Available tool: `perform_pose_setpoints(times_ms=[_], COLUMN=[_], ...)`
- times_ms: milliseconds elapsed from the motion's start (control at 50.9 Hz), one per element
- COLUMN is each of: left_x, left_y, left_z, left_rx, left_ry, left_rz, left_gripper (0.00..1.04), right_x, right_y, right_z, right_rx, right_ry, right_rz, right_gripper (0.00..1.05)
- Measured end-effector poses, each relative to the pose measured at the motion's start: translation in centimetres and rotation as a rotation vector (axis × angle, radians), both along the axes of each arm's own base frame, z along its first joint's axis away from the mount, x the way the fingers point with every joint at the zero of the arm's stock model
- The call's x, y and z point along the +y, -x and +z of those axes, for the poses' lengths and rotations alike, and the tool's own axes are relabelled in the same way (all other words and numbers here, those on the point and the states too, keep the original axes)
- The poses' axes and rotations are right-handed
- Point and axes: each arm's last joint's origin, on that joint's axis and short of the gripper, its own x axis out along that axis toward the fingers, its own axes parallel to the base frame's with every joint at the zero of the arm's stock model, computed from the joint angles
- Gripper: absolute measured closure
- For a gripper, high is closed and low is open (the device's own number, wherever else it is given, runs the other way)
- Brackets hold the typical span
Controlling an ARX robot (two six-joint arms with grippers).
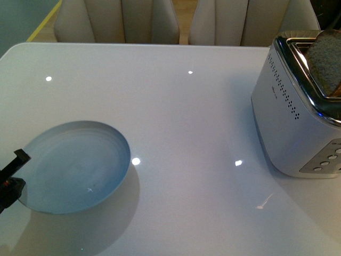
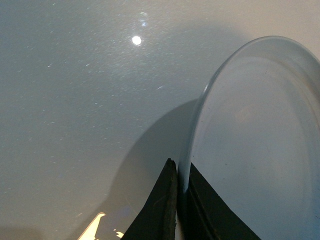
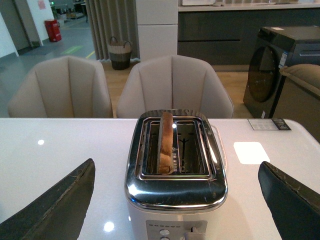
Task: Left arm holds plate, right arm toasts bread
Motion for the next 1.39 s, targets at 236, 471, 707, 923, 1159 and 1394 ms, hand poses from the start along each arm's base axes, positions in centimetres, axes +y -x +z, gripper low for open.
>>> perform_pose_setpoints(times_ms=[236, 471, 707, 923, 1159, 1394], left_x=[0.9, 1.1, 1.0, 1.0, 0.9, 0.5], left_y=[0.5, 1.2, 1.6, 2.2, 2.4, 2.7], left_z=[-3.0, -4.5, -5.0, -4.9, -2.2, 2.0], left_rx=[0.036, 0.011, -0.006, -0.002, -0.052, -0.149], left_ry=[0.015, 0.022, 0.041, 0.044, 0.028, -0.012], left_rz=[0.04, 0.093, 0.117, 0.137, 0.167, 0.205], left_gripper=[1.02, 1.02, 1.02, 0.74, 0.29, 0.08], right_x=[0.0, 0.0, 0.0, 0.0, 0.0, 0.0], right_y=[0.0, 0.0, 0.0, 0.0, 0.0, 0.0], right_z=[0.0, 0.0, 0.0, 0.0, 0.0, 0.0], right_rx=[0.0, 0.0, 0.0, 0.0, 0.0, 0.0], right_ry=[0.0, 0.0, 0.0, 0.0, 0.0, 0.0], right_rz=[0.0, 0.0, 0.0, 0.0, 0.0, 0.0], right_gripper=[0.09, 0.09, 0.09, 0.09, 0.09, 0.09])
